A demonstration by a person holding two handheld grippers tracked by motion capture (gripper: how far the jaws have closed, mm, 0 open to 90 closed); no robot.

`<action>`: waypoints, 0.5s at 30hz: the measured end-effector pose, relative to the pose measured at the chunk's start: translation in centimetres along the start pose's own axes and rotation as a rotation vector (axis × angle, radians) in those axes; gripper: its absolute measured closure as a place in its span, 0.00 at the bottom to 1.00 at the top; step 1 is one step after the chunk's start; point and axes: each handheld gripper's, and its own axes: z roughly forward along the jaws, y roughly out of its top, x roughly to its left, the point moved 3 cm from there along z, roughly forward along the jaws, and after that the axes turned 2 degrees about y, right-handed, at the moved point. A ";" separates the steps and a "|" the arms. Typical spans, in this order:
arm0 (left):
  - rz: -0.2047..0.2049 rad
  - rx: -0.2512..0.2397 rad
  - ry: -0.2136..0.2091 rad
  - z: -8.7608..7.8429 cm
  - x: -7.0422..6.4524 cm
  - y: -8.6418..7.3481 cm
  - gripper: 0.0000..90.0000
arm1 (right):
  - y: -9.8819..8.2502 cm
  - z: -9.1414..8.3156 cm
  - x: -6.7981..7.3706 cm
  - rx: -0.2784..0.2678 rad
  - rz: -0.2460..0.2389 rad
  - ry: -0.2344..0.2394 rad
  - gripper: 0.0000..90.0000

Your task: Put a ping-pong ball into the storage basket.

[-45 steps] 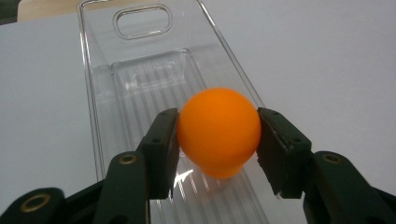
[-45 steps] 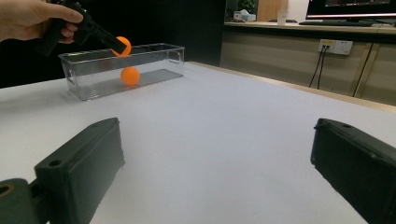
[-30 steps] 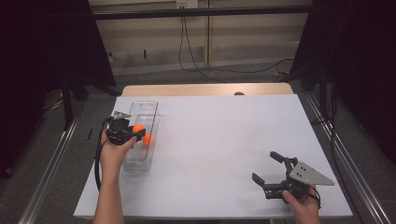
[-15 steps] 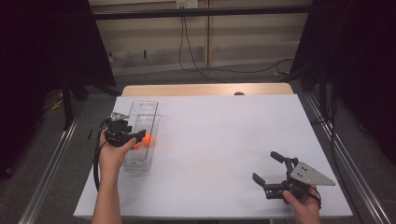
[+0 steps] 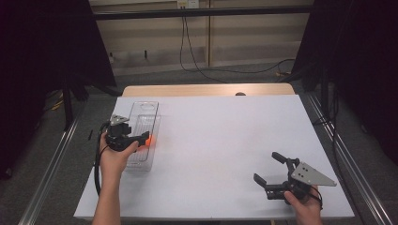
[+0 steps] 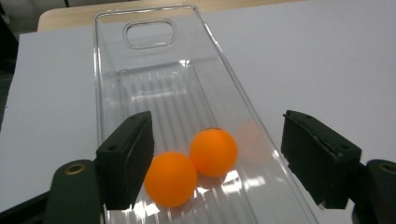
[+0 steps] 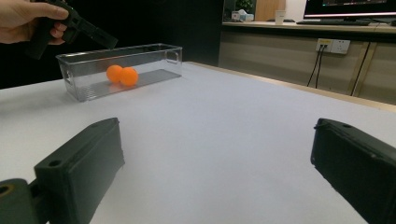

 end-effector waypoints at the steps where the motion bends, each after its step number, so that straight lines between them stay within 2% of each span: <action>1: -0.001 -0.002 -0.002 -0.1 -0.2 0.0 0.25 | 0.0 0.0 0.0 -0.002 -0.001 -0.001 0.02; 10: 0.018 -0.034 -0.026 -0.6 -1.2 -0.4 0.19 | 0.0 -0.1 0.0 0.001 0.001 -0.001 0.02; 13: 0.021 -0.038 -0.035 -0.5 -1.5 -0.6 0.13 | 0.0 -0.1 0.0 -0.001 0.002 -0.003 0.02; 15: 0.007 -0.051 -0.042 -0.6 -1.6 -0.8 0.12 | 0.0 -0.1 0.0 0.000 0.000 -0.003 0.02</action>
